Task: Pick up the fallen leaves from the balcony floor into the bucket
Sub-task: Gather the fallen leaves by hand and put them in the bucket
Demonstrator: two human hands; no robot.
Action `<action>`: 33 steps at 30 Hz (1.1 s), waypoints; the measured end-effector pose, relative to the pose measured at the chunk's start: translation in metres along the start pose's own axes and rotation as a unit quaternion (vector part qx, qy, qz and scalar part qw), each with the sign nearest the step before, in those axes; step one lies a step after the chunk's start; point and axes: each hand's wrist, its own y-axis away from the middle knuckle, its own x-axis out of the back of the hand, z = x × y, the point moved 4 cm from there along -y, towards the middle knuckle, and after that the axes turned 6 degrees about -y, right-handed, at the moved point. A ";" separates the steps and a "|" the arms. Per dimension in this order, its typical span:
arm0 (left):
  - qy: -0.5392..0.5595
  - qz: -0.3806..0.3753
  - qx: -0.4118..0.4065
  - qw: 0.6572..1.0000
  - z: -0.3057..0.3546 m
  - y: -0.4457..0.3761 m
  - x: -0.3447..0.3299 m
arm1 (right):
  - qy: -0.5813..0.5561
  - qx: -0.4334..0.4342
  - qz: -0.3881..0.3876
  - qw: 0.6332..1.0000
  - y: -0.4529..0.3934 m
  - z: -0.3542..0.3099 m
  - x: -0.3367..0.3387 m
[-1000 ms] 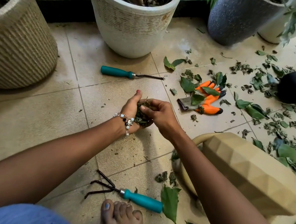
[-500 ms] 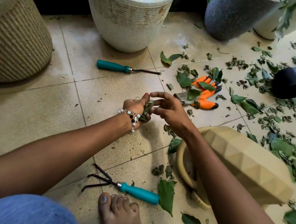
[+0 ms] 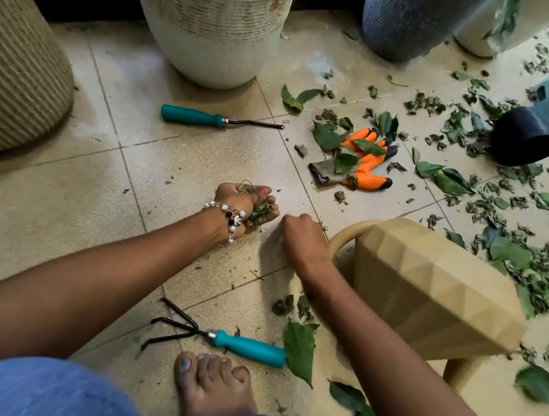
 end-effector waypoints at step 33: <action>-0.095 -0.028 0.006 0.995 -0.018 0.009 0.008 | -0.050 0.035 0.108 0.992 0.033 -0.010 -0.028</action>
